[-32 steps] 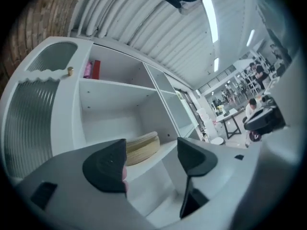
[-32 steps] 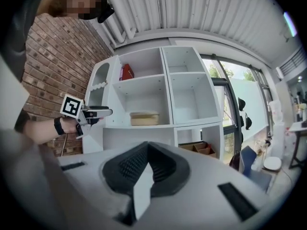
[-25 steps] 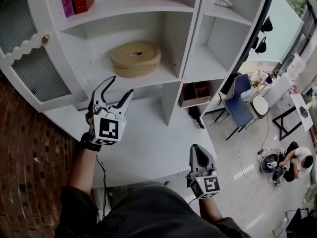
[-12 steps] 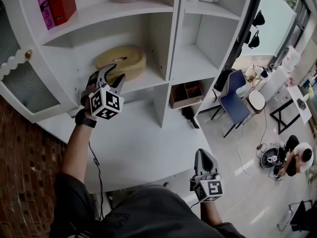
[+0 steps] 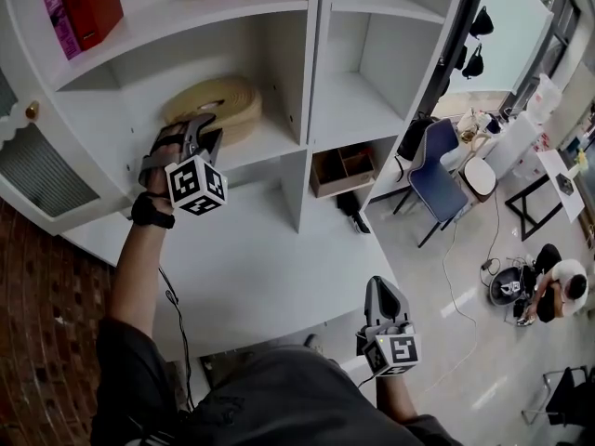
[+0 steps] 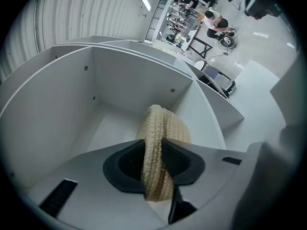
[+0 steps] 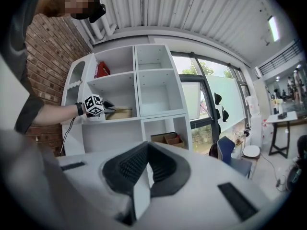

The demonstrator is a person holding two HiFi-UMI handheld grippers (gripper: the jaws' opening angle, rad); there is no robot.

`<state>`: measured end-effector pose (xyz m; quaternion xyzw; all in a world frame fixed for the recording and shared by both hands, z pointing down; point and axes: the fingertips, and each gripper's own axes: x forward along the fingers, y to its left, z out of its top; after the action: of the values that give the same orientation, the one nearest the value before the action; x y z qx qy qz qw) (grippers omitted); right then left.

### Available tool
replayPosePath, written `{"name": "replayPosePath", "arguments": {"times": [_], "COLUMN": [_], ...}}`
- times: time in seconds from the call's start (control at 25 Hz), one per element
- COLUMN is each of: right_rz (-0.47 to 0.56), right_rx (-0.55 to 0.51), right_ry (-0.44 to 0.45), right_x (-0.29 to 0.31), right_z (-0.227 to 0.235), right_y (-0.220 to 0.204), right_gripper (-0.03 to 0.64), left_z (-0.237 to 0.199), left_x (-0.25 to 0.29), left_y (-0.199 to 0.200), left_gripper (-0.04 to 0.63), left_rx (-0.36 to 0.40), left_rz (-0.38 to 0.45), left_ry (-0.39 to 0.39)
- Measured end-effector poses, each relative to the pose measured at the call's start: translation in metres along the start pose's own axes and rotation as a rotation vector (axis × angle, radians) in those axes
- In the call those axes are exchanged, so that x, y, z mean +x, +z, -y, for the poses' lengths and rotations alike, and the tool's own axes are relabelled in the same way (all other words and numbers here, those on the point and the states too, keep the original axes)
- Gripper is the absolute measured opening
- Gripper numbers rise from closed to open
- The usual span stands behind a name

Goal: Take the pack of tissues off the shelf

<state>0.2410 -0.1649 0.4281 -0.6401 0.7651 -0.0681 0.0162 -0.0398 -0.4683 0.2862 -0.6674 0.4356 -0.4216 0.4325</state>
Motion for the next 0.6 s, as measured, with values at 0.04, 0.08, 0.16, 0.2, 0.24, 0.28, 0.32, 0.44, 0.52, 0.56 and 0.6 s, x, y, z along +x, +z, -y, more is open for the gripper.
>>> {"name": "replayPosePath", "arguments": {"times": [0.04,0.08,0.16,0.2,0.24,0.28,0.32,0.44,0.52,0.56,0.6], "right_rz": [0.000,-0.001,-0.001,-0.001,-0.001,-0.001,-0.001,-0.001,-0.001,-0.001,-0.001], "right_rx": [0.001,0.002,0.002,0.002,0.003,0.003,0.003,0.002,0.000,-0.001,-0.002], "right_ry": [0.003,0.005,0.008,0.008,0.009,0.009,0.011,0.020,0.027,0.030,0.034], "right_x": [0.001,0.001,0.002,0.002,0.002,0.002,0.002,0.002,0.002,0.002,0.002], "right_z": [0.000,0.000,0.001,0.002,0.002,0.002,0.002,-0.001,-0.004,-0.006,-0.008], "right_y": [0.000,0.000,-0.001,-0.001,-0.001,-0.001,-0.001,-0.001,-0.001,-0.001,-0.001], "right_gripper": [0.000,0.000,0.000,0.000,0.000,0.000,0.000,0.000,0.000,0.000,0.000], "left_z": [0.000,0.000,-0.001,-0.001,0.000,0.001,0.002,0.000,-0.002,-0.003,-0.004], "left_x": [-0.001,-0.002,-0.007,-0.010,-0.014,-0.018,-0.023,-0.038,-0.051,-0.057,-0.064], "left_y": [0.000,0.000,0.000,0.001,0.001,0.002,0.002,0.005,0.007,0.009,0.010], "left_gripper": [0.102,0.100,0.100,0.100,0.098,0.098,0.098,0.098,0.097,0.095,0.095], "left_rx": [-0.003,-0.010,-0.026,-0.031,-0.033,-0.032,-0.032,-0.042,-0.056,-0.061,-0.064], "left_rz": [0.000,0.002,0.005,0.009,0.013,0.019,0.024,0.043,0.060,0.068,0.077], "left_ry": [-0.003,-0.006,-0.014,-0.016,-0.017,-0.016,-0.014,-0.005,-0.001,0.000,0.001]}}
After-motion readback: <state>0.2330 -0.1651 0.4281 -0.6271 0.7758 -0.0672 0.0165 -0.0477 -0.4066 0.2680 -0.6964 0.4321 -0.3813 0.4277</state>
